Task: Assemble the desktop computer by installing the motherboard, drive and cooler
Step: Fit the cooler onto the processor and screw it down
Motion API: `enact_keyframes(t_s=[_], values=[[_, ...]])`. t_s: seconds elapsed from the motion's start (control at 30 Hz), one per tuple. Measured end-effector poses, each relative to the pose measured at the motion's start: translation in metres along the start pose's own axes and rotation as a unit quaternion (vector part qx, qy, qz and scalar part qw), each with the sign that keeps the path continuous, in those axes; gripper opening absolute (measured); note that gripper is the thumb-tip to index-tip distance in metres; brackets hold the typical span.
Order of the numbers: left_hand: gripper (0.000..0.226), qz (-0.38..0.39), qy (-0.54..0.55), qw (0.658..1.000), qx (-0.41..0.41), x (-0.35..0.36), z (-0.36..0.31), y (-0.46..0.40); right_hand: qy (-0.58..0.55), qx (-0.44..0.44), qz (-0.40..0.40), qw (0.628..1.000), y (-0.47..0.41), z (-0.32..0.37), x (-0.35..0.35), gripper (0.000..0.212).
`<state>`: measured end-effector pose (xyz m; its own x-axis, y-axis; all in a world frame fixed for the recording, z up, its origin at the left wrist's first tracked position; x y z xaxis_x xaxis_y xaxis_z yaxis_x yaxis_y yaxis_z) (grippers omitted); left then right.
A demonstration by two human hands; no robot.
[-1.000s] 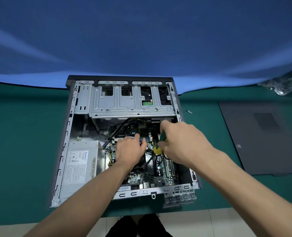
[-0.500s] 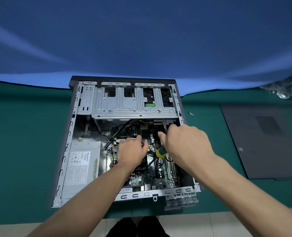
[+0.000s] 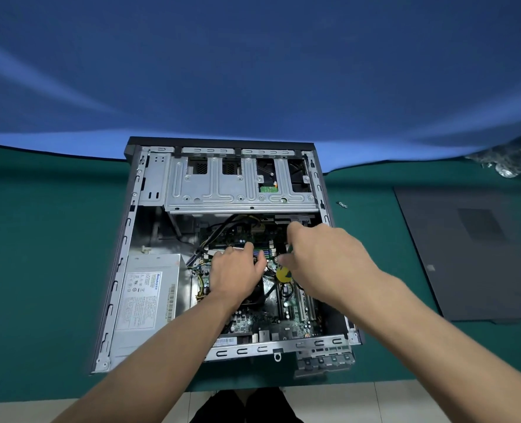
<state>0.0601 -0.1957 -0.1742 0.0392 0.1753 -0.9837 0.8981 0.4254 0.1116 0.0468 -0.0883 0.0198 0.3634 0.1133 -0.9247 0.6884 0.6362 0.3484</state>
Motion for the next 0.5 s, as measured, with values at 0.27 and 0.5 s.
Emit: enact_keyframes(t_s=[0.27, 0.5], values=[[0.044, 0.008, -0.005, 1.000, -0.004, -0.0008, -0.0001, -0.0004, 0.020, 0.001, 0.003, 1.000, 0.0004, 0.0001, -0.0005, 0.031], [0.047, 0.013, -0.008, 1.000, -0.001, -0.0019, 0.0003, -0.0002, 0.000, -0.016, 0.047, 0.999, -0.0030, 0.0033, -0.0053, 0.023]])
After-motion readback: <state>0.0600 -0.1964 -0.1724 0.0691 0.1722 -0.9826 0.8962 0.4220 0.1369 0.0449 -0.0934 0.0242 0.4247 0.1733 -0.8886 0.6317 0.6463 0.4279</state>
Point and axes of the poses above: each hand's wrist, its own y-axis away from the middle knuckle, its own x-axis out of the palm, z = x × y, the point moved 2 cm from there along -y, towards the middle knuckle, and after that the axes turned 13 degrees about -x, right-handed, at the moved point
